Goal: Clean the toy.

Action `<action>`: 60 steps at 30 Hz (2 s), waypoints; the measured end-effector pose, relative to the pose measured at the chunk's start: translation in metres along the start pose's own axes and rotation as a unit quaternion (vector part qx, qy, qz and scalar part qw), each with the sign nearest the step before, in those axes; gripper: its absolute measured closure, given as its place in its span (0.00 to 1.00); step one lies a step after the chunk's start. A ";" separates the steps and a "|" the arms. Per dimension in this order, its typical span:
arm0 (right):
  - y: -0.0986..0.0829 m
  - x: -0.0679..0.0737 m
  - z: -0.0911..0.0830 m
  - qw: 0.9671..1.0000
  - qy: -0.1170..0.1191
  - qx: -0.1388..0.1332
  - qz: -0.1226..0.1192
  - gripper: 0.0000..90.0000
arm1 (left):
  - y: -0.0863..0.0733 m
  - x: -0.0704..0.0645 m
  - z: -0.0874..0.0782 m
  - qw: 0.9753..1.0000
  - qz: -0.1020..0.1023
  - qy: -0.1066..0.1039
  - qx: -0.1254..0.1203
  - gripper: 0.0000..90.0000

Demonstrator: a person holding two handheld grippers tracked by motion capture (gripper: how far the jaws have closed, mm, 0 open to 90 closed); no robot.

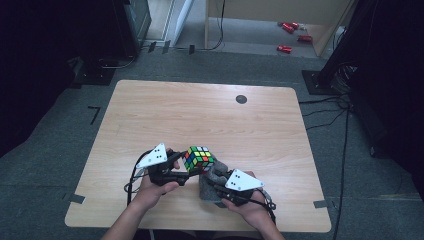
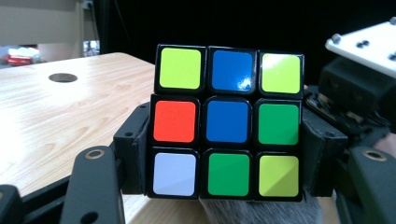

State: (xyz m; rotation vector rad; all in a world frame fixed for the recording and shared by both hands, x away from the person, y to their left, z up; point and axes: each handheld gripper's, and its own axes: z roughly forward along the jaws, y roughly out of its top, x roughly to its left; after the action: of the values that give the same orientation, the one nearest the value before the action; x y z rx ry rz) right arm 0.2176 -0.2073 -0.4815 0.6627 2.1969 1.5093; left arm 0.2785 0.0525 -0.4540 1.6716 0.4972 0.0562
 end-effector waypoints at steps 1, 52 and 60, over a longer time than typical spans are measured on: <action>0.001 0.000 -0.001 1.000 0.004 -0.001 0.001 0.76 | 0.000 0.001 -0.001 1.000 -0.004 0.000 -0.003 0.38; -0.050 -0.085 -0.037 0.951 -0.243 0.068 0.176 0.68 | -0.030 0.033 0.018 0.946 -0.012 0.253 0.200 0.38; -0.052 -0.087 -0.036 0.951 -0.234 0.065 0.189 0.55 | -0.032 0.037 0.020 0.946 -0.022 0.251 0.205 0.38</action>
State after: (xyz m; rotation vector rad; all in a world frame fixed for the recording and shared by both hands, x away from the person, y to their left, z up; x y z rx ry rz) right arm 0.2595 -0.3007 -0.5130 1.3921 1.8768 1.2060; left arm 0.3087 0.0493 -0.4974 2.0569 0.9834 0.3751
